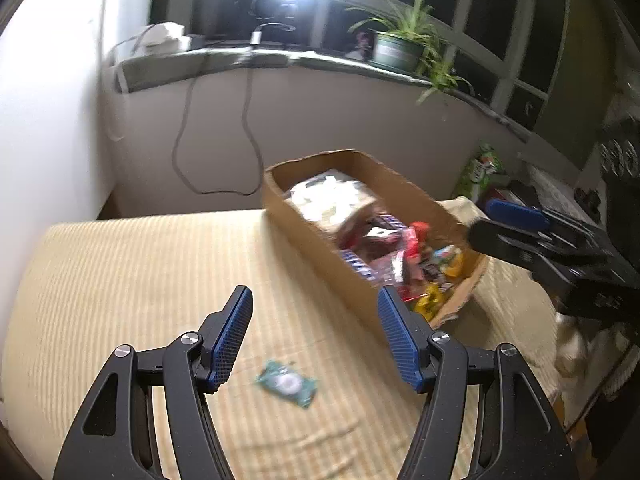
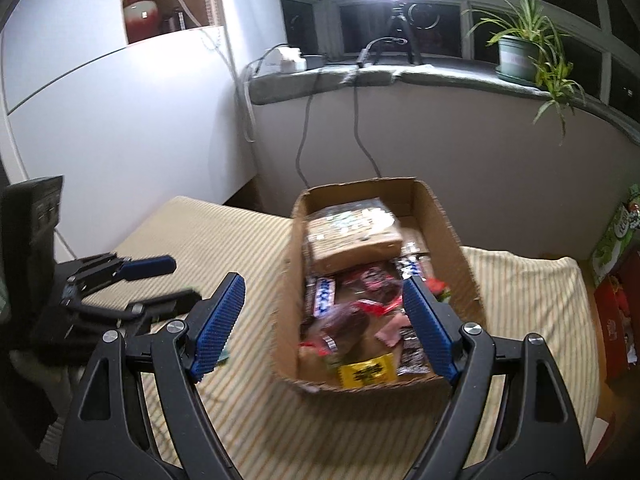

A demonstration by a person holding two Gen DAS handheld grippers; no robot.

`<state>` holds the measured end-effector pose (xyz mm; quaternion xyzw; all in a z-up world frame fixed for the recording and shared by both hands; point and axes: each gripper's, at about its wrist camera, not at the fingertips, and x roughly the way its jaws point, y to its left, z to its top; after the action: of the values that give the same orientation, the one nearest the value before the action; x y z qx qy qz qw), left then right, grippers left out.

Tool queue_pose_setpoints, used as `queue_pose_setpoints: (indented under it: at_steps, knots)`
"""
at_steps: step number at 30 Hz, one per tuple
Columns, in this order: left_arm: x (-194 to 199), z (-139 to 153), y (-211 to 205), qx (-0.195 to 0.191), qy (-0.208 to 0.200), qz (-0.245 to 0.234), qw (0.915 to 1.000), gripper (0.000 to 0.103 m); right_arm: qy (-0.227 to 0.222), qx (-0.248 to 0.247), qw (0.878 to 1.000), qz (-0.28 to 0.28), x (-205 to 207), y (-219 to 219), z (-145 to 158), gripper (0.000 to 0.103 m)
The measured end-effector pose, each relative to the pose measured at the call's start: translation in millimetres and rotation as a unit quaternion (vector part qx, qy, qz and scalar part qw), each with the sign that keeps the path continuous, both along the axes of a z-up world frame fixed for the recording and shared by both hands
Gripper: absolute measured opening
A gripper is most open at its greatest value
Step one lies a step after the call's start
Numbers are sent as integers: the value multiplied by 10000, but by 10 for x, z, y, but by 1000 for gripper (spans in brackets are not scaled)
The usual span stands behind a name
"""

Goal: Organize snacks
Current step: 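Return both tools to the bed and grasp the green mint with the right tool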

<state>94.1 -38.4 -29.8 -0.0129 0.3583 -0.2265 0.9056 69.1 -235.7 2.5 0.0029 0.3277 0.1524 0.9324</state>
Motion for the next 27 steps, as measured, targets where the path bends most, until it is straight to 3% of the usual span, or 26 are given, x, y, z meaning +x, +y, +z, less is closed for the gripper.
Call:
queue_pose_setpoints:
  at_steps: [5,12,22,27]
  knots:
    - [-8,-73,347,-115,108,330,9993,64,58,64,9994,344,-136,224,-72,83]
    - [-15,-280,684,-148,341,596,9975,47,282,-46,9953,929,-263,636,-302,83]
    - [19,-569,886,-212,700,674,9950,37,680,-394,9878,1342,-231,1074,-699,58]
    - [80,-641,875,-230,792,643,9945,36,928,-513,9852,1347,-125,1182,-907,52]
